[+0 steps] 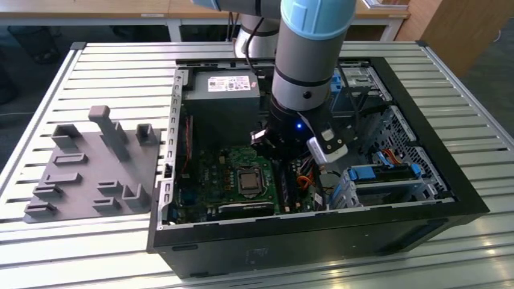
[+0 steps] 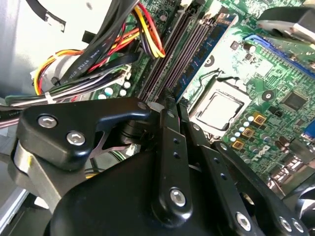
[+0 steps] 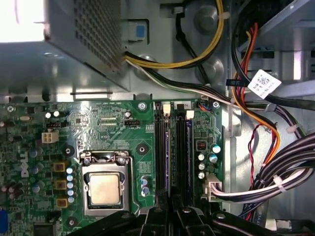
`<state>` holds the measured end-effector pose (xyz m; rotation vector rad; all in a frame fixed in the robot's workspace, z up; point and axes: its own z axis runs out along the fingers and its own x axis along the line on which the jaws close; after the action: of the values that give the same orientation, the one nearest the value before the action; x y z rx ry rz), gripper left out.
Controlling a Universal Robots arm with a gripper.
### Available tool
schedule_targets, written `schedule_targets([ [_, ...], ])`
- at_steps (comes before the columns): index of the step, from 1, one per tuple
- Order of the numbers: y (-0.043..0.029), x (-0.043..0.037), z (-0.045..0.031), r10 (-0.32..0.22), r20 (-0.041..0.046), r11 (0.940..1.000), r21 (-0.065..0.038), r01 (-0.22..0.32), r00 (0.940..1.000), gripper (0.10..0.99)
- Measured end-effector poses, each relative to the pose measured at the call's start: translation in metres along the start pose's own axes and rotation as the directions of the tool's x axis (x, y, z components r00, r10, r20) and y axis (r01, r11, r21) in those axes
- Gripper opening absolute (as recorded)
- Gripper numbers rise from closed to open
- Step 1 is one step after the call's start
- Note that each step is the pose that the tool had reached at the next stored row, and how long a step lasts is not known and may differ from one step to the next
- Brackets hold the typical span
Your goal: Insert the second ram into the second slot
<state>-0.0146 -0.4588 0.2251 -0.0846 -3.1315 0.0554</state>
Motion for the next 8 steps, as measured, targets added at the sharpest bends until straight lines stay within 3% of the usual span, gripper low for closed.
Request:
schedule_targets([
  [8,0.0012,0.0,0.0037,-0.008,0.0001,1.0,-0.003,0.008,1.0,0.137],
])
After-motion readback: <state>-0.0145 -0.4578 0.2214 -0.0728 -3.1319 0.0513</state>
